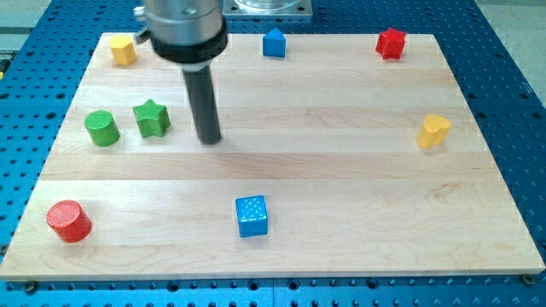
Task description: Push the red circle into the green circle
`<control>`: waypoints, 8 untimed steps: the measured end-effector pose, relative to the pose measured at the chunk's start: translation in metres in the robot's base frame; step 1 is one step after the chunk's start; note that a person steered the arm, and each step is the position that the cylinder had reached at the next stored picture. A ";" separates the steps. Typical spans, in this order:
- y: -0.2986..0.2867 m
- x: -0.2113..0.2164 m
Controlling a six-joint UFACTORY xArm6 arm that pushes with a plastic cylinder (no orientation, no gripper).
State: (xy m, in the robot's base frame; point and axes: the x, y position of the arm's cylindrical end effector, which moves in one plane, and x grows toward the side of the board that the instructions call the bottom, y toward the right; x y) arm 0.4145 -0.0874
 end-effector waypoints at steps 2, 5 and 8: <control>-0.061 0.006; -0.055 0.204; -0.130 0.139</control>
State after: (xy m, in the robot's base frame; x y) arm 0.5536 -0.2178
